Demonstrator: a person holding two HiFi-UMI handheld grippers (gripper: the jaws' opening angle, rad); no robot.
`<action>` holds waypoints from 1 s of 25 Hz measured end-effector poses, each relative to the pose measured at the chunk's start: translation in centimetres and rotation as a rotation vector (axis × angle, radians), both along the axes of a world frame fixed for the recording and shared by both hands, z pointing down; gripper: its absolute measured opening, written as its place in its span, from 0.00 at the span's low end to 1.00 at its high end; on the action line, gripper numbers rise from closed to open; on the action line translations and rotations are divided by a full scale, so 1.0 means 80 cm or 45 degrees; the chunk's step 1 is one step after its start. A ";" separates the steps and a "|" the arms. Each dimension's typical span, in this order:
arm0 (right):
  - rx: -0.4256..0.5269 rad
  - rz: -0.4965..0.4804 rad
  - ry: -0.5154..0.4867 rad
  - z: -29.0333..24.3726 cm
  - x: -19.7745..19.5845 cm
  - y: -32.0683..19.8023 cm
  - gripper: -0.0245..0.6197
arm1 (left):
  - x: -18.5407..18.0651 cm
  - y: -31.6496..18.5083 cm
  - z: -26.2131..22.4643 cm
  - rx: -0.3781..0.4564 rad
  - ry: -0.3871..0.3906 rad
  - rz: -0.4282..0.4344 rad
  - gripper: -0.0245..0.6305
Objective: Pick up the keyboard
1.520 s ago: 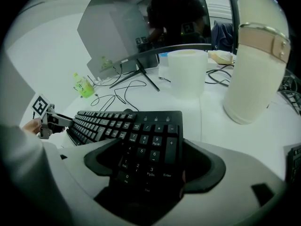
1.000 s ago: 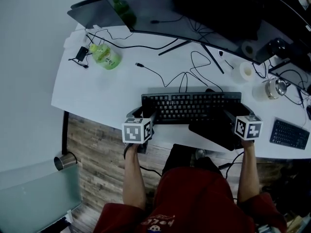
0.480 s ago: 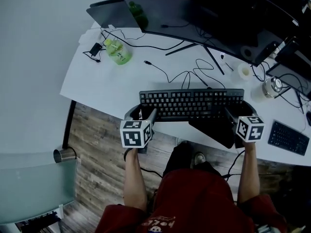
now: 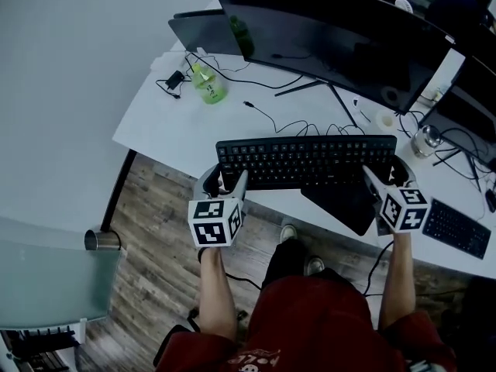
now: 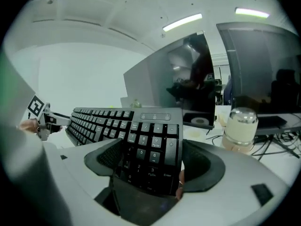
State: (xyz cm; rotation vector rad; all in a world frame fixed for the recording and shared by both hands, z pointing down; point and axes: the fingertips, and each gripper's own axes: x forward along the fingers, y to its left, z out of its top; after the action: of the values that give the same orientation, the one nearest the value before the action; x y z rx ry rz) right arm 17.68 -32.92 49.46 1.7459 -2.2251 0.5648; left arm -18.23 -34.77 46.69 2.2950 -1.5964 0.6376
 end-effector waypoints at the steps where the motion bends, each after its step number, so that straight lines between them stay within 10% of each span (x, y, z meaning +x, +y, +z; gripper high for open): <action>1: 0.036 -0.004 0.003 -0.011 0.001 0.002 0.65 | 0.001 0.005 -0.011 0.040 0.003 -0.007 0.44; 25: 0.807 -0.054 0.046 -0.256 -0.007 0.095 0.65 | -0.009 0.142 -0.242 0.856 0.040 -0.124 0.44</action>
State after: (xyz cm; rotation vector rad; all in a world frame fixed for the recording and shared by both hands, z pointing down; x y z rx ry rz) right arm 17.09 -25.34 29.02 1.9363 -2.5843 -0.2174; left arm -18.91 -23.41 27.32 2.6098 -2.1306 0.0248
